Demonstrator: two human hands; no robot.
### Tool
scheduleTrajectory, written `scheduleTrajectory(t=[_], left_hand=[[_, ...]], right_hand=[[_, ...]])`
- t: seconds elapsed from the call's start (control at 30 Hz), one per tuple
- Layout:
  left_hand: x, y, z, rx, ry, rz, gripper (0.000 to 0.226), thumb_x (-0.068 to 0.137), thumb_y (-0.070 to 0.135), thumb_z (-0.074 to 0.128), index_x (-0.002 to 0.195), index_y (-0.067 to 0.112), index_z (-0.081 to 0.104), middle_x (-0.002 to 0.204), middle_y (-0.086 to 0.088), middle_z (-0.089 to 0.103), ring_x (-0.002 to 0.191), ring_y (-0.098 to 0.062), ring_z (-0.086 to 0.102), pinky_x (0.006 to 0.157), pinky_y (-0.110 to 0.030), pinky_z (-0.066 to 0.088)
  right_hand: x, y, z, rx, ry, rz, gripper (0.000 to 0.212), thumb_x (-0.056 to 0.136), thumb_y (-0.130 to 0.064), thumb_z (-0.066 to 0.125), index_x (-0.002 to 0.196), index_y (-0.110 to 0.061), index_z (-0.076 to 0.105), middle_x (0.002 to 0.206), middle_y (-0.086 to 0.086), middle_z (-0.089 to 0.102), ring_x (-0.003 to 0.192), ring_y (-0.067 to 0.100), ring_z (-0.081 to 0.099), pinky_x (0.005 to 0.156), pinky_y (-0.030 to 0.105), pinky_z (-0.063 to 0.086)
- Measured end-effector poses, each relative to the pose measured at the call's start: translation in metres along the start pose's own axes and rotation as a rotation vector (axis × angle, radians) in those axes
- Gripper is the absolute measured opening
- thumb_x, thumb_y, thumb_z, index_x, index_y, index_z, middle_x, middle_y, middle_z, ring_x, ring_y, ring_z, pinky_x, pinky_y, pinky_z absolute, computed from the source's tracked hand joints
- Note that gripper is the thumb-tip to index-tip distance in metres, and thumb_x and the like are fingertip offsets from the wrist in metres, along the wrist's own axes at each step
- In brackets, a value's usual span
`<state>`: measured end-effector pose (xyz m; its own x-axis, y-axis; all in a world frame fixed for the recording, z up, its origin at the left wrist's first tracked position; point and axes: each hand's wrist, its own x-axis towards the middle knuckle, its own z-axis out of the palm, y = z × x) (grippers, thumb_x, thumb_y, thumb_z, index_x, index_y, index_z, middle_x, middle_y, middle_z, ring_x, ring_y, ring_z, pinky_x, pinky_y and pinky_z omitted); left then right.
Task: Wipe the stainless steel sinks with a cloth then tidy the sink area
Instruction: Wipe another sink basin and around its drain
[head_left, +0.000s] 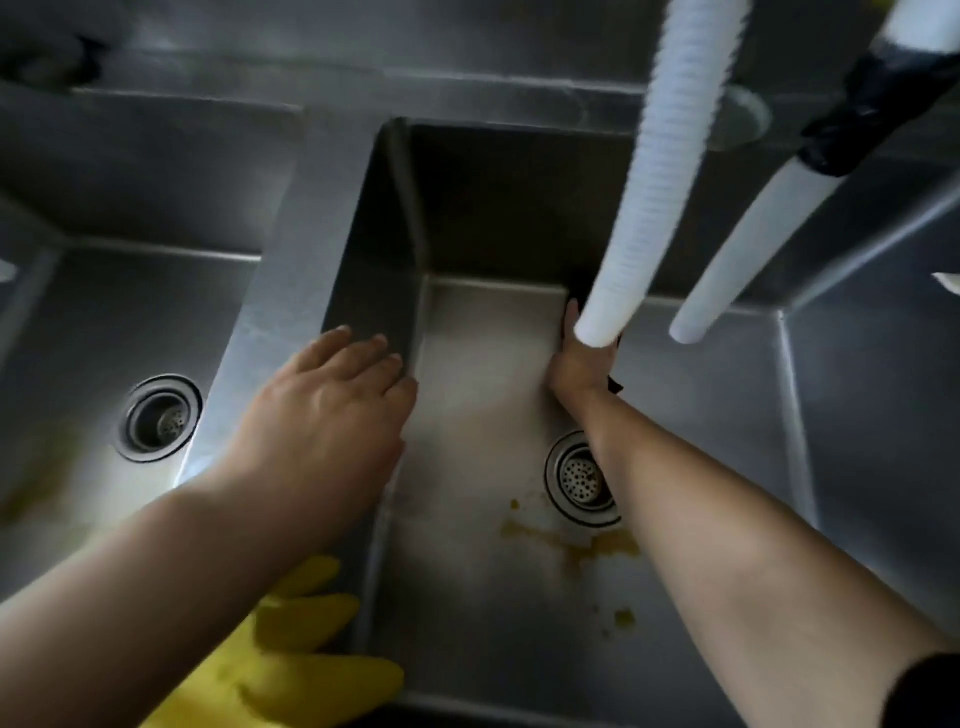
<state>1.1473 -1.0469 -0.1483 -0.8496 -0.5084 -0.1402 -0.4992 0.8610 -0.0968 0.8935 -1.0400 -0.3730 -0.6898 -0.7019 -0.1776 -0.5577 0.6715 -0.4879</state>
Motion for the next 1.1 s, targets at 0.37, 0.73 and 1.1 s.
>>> scheduleTrajectory(t=[0.37,0.73,1.1], left_hand=[[-0.008,-0.032,0.035,-0.102,0.071,-0.010,0.022,0.074,0.022,0.052,0.084,0.023,0.072,0.082,0.007,0.071,0.101,-0.016,0.063,0.114,-0.025,0.009],[-0.011,-0.032,0.033,-0.130,0.125,0.003,0.019,0.074,0.020,0.054,0.082,0.024,0.071,0.074,0.009,0.068,0.091,-0.016,0.063,0.115,-0.024,0.008],[-0.009,-0.026,0.030,-0.056,0.113,-0.009,0.017,0.073,0.020,0.053,0.075,0.025,0.070,0.069,0.008,0.066,0.085,-0.019,0.062,0.115,-0.027,0.009]], right_hand=[[-0.005,-0.089,0.056,-0.163,-0.113,-0.317,0.068,0.093,-0.007,0.039,0.151,-0.024,0.007,0.158,0.010,-0.001,0.145,0.023,-0.003,0.118,0.035,-0.002],[-0.085,-0.067,0.070,0.068,-0.249,-0.676,0.044,0.098,-0.010,0.046,0.141,-0.014,0.041,0.149,0.014,0.034,0.139,0.027,0.030,0.115,0.040,0.021],[-0.069,-0.015,0.027,0.023,-0.128,-0.529,0.044,0.096,-0.003,0.044,0.140,-0.009,0.041,0.151,0.013,0.028,0.142,0.024,0.021,0.107,0.006,0.000]])
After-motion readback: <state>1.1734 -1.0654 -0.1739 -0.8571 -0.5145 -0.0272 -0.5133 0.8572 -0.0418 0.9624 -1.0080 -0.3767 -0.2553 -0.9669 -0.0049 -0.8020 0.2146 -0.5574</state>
